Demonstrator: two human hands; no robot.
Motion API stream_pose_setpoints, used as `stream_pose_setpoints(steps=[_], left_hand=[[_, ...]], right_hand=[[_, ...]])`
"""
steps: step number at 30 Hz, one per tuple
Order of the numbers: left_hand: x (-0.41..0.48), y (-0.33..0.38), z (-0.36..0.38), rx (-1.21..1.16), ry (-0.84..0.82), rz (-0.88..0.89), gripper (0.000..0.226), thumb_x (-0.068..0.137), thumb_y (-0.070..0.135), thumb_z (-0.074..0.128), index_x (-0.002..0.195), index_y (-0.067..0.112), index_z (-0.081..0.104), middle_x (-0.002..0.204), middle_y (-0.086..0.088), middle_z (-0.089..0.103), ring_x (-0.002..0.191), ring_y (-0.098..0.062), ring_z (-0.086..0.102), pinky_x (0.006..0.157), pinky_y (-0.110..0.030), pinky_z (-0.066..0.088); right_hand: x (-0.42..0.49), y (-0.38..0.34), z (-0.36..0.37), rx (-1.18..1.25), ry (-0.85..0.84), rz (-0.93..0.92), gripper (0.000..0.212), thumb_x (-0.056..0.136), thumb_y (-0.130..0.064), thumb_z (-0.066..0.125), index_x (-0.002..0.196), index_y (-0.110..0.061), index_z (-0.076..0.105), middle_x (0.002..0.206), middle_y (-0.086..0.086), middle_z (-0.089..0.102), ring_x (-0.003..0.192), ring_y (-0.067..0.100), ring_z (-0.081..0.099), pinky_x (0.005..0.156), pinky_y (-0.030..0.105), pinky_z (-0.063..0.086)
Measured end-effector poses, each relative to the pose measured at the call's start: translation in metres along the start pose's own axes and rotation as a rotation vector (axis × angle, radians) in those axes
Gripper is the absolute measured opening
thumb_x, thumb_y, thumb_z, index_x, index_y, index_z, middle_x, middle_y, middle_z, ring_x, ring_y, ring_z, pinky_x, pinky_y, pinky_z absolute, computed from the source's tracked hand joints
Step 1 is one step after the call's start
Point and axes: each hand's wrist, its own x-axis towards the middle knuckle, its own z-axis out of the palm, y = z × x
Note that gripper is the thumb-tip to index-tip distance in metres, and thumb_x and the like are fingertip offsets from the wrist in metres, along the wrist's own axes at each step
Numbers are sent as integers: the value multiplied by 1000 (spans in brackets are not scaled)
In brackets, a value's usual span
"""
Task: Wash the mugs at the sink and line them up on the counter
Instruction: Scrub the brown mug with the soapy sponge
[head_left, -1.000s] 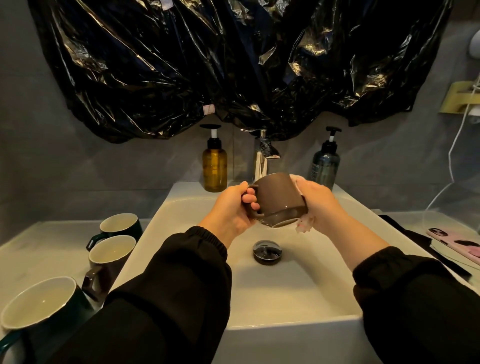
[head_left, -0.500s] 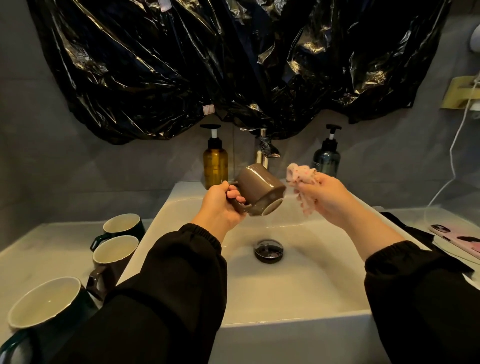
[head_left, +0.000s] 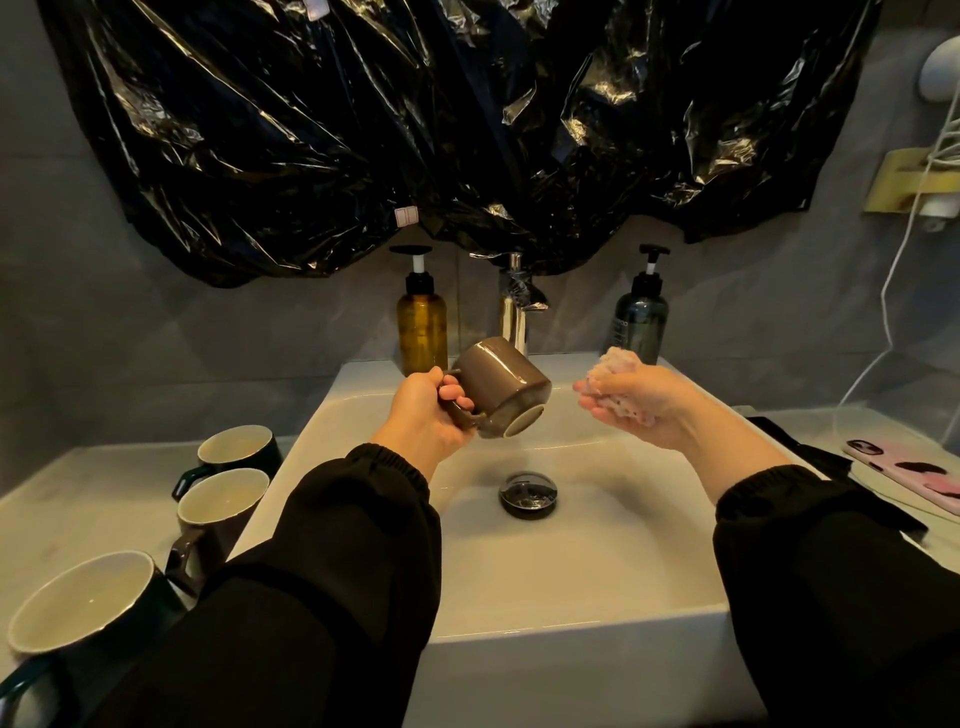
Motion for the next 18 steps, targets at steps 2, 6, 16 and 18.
stream_pose_setpoints(steps=[2, 6, 16, 18], left_hand=[[2, 1, -1, -2, 2, -4, 35, 101, 29, 37, 74, 12, 51, 47, 2, 43, 50, -8, 36, 57, -21, 37], [4, 3, -2, -14, -4, -6, 36, 101, 29, 36, 73, 13, 50, 43, 2, 43, 49, -9, 36, 55, -21, 37], [1, 6, -3, -43, -34, -4, 36, 101, 28, 36, 71, 13, 48, 43, 3, 41, 50, -7, 34, 54, -19, 34], [0, 6, -4, -40, -27, -2, 36, 101, 28, 36, 72, 13, 48, 43, 3, 41, 49, -7, 34, 54, -19, 34]], right_hand=[[-1, 2, -3, -13, -40, 141, 26, 88, -9, 64, 113, -2, 59, 115, 15, 65, 71, 12, 64, 53, 21, 57], [2, 4, -2, 138, 0, 209, 26, 86, -27, 66, 103, -9, 59, 102, 13, 67, 61, 9, 50, 52, 17, 49], [3, -7, 13, -1001, 436, -567, 42, 99, -15, 43, 141, -19, 42, 123, 1, 61, 112, 19, 56, 74, 21, 42], [4, -3, 15, -1114, 462, -669, 33, 99, -32, 44, 97, -9, 67, 79, 4, 62, 87, 24, 60, 62, 25, 38]])
